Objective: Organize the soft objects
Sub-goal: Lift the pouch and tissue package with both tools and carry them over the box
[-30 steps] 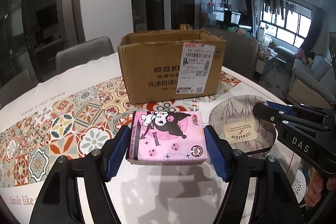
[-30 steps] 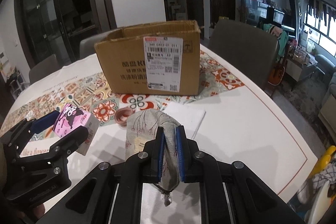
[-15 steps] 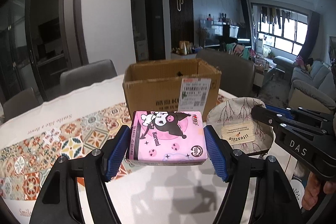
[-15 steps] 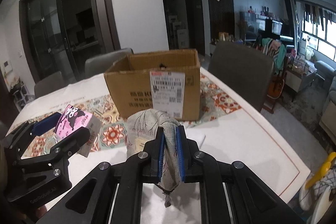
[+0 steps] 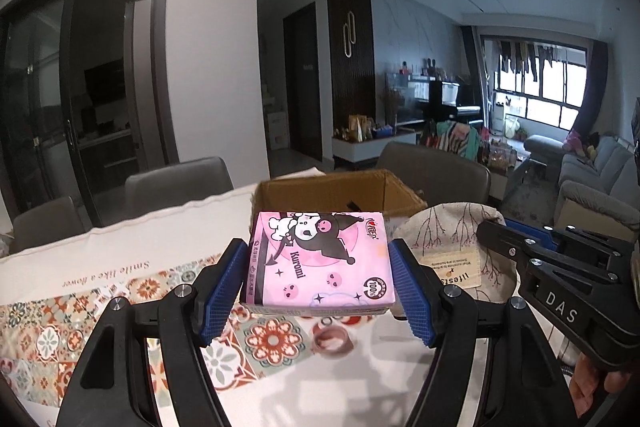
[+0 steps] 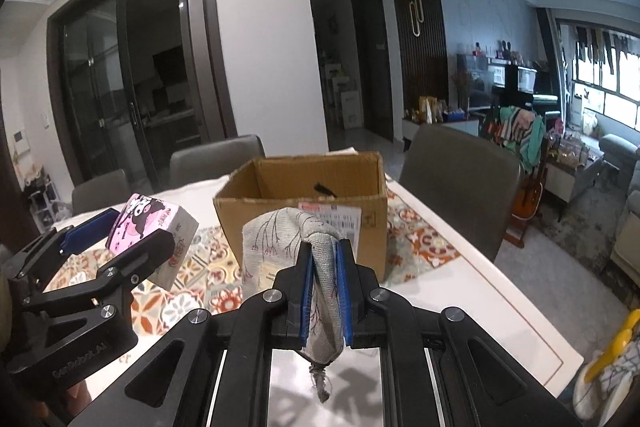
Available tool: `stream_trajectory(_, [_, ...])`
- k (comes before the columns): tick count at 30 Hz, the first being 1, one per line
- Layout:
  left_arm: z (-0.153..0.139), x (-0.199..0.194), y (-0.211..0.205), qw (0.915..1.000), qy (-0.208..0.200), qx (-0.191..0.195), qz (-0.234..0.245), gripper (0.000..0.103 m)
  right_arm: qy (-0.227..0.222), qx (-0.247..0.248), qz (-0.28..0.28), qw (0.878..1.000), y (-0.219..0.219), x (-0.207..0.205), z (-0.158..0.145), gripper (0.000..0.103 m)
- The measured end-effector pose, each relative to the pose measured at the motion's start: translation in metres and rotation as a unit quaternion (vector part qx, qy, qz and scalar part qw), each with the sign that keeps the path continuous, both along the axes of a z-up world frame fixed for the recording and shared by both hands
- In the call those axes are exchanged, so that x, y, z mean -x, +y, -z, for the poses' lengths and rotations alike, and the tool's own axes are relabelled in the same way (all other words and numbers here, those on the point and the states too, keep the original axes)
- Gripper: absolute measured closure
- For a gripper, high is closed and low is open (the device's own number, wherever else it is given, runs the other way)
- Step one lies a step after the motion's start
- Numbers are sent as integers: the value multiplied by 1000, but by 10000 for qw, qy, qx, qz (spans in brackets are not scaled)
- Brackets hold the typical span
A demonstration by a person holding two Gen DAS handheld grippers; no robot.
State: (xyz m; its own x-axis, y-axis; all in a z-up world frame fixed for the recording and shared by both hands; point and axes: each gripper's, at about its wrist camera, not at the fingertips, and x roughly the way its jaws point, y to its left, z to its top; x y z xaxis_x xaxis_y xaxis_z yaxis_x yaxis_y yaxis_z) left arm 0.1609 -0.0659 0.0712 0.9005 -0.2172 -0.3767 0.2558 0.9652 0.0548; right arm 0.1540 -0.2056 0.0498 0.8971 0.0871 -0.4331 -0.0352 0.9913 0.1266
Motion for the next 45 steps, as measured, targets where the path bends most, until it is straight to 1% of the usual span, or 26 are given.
stream_trajectory(7, [-11, -3, 1, 9999, -169, 6, -33, 32, -278, -19, 41, 9996, 0, -6, -15, 90])
stream_trajectory(18, [-20, -17, -2, 9996, -287, -2, -35, 32, -540, -4, 134, 9984, -2, -17, -29, 90])
stream_trajectory(35, [-25, -65, -7, 9994, -349, -72, 28, 32, -815, 22, 293, 9962, -8, -51, -42, 90])
stream_trajectory(45, [-17, -99, -9, 9995, -294, -132, 57, 32, -830, 83, 317, 9960, -8, -83, -44, 90])
